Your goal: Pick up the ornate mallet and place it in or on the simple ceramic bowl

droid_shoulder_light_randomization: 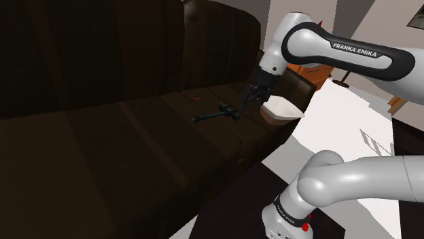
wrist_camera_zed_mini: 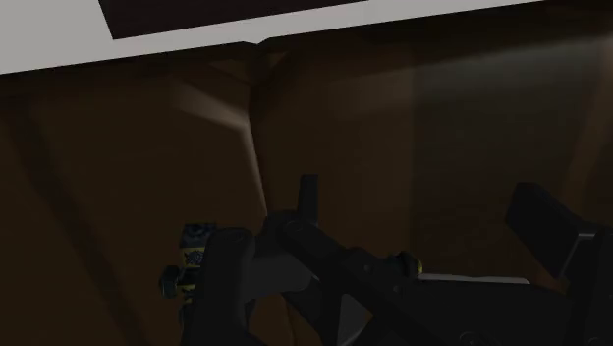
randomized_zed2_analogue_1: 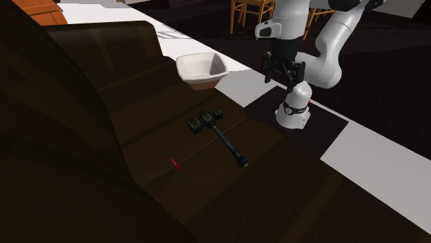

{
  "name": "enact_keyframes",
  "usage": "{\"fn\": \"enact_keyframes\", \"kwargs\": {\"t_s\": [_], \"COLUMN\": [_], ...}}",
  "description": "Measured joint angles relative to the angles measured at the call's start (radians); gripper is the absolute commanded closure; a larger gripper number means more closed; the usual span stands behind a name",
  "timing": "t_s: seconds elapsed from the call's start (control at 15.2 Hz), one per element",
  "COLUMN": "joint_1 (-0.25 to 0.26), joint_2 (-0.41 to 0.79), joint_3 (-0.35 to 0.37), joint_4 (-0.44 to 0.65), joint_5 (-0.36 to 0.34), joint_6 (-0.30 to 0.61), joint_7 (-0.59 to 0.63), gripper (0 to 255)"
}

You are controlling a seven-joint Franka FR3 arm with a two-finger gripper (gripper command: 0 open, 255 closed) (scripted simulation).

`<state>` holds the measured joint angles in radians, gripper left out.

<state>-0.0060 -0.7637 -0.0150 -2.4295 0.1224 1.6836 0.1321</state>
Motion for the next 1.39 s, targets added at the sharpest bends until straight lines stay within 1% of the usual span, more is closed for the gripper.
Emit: {"fn": "enact_keyframes", "kwargs": {"t_s": [0.13,0.33,0.73,1.06,1.25,1.39], "joint_1": [-0.003,-0.02,-0.058,-0.085,-0.101,-0.106], "joint_2": [0.012,0.077,0.241,0.419,0.514,0.546], "joint_3": [-0.004,-0.027,-0.075,-0.114,-0.135,-0.143], "joint_4": [-0.003,0.003,0.01,0.078,0.125,0.141], "joint_5": [-0.006,-0.04,-0.11,-0.159,-0.184,-0.19], "joint_6": [0.011,0.057,0.187,0.281,0.322,0.335], "joint_7": [-0.006,-0.041,-0.112,-0.161,-0.189,-0.198], "gripper": [0,0,0,0,0,0]}}
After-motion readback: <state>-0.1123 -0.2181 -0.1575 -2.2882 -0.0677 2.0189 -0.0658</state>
